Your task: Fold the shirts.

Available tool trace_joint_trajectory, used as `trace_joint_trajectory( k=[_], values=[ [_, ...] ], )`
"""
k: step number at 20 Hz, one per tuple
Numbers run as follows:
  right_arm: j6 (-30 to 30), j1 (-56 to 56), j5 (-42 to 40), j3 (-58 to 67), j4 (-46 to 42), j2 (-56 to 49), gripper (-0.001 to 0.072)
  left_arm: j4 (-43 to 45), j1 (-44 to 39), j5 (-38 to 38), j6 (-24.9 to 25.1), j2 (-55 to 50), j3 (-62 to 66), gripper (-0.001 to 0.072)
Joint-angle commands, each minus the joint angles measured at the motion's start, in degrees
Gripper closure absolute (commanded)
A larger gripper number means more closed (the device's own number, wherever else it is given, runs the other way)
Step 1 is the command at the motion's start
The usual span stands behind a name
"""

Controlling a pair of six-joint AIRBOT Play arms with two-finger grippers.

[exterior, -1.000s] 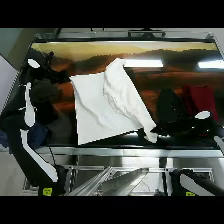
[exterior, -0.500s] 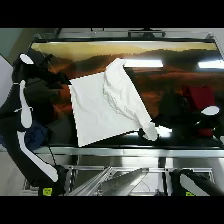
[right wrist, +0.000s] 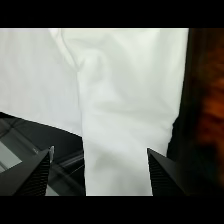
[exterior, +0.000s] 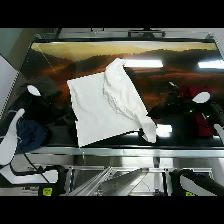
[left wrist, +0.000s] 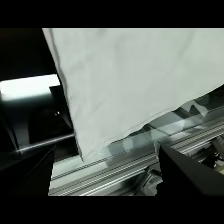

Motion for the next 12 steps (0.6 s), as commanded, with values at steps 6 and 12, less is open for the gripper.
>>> trace_joint_trajectory(
  k=[6, 12],
  values=[
    [-0.94, 9.27, -8.28, 0.52, -5.73, -9.03, 0.0047, -2.08, -11.74, 13.05, -0.39, 7.39, -22.6, 0.0017],
    [-0.83, 9.42, -12.24, 0.85, -8.35, -10.34, 0.0257, -3.06, -14.71, 20.61, -0.42, 7.37, -20.41, 0.0354]
  ],
)
